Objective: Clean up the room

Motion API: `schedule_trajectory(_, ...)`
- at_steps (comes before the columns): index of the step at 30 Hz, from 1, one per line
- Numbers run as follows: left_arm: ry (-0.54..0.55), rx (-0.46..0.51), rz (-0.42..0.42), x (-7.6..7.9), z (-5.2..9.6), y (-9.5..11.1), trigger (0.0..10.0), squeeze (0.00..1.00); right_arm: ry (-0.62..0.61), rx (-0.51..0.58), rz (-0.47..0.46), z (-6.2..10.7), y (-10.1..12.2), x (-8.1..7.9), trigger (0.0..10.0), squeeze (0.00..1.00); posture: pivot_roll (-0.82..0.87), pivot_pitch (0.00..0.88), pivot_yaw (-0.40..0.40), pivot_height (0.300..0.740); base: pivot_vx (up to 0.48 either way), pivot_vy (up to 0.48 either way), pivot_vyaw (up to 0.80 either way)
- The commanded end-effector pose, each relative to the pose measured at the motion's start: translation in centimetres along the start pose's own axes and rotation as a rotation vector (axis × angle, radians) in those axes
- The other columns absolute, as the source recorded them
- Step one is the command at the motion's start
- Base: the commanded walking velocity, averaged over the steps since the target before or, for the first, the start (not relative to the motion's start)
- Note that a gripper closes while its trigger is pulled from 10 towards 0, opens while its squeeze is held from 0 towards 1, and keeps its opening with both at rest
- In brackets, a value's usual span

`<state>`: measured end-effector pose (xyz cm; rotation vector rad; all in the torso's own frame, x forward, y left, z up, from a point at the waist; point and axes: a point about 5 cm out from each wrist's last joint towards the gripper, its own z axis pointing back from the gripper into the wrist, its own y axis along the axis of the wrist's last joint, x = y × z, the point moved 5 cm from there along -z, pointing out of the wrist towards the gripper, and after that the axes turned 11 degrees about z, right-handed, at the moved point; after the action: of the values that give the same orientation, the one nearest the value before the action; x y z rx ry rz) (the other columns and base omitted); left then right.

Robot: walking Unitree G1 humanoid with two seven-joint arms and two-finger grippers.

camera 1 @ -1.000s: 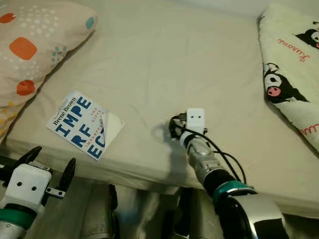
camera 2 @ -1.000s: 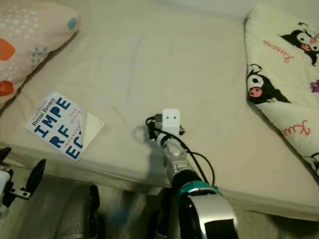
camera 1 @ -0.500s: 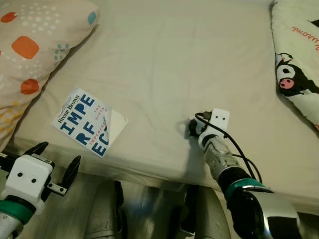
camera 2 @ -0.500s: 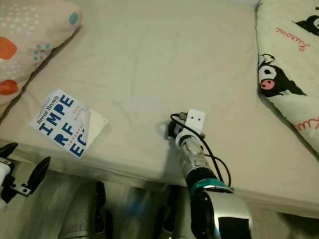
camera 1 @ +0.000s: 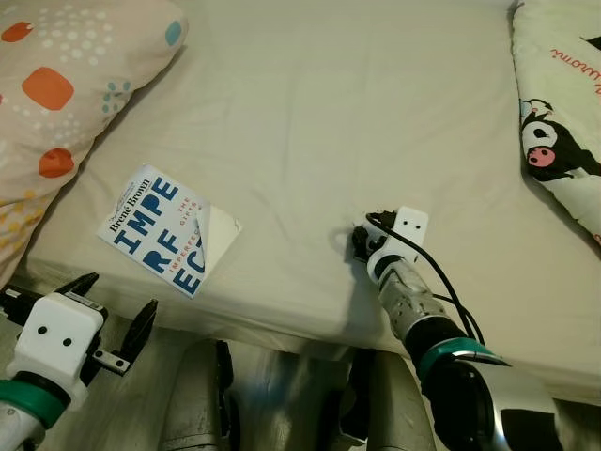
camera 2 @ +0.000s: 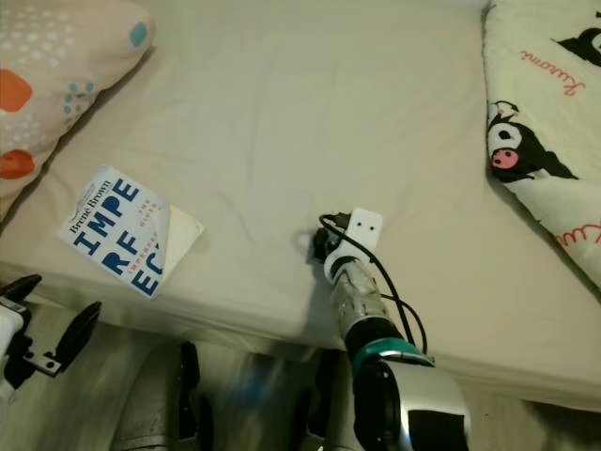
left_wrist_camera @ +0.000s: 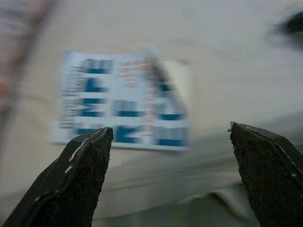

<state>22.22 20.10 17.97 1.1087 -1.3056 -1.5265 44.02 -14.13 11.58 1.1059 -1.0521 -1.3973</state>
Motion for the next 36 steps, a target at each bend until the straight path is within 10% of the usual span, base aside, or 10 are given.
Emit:
schedule_trajectory(1,-0.115,-0.044,0.090,2.1,0.5,-0.6,10.0,0.00,0.008,-0.069,-0.021,0.5,-2.4,-0.1,0.0,0.00,0.37,0.375,0.019,0.586,0.000,0.000,0.00)
schedule_trajectory(4,-0.329,-0.085,0.232,5.9,1.4,-0.5,10.0,0.00,0.010,-0.068,-0.023,0.5,-2.4,-0.1,0.0,0.00,0.36,0.370,0.020,0.586,0.000,0.000,0.00)
schedule_trajectory(7,-0.357,-0.100,0.251,6.6,1.5,-0.7,10.0,0.00,0.011,-0.068,-0.027,0.5,-2.4,0.0,0.0,0.00,0.36,0.365,0.017,0.586,0.000,0.000,0.00)
schedule_trajectory(36,-0.327,-0.053,0.278,6.3,-2.1,-1.8,10.0,0.00,0.057,-0.004,-0.086,0.4,-1.3,0.0,0.0,0.00,0.21,0.236,-0.040,0.586,0.000,0.000,0.00)
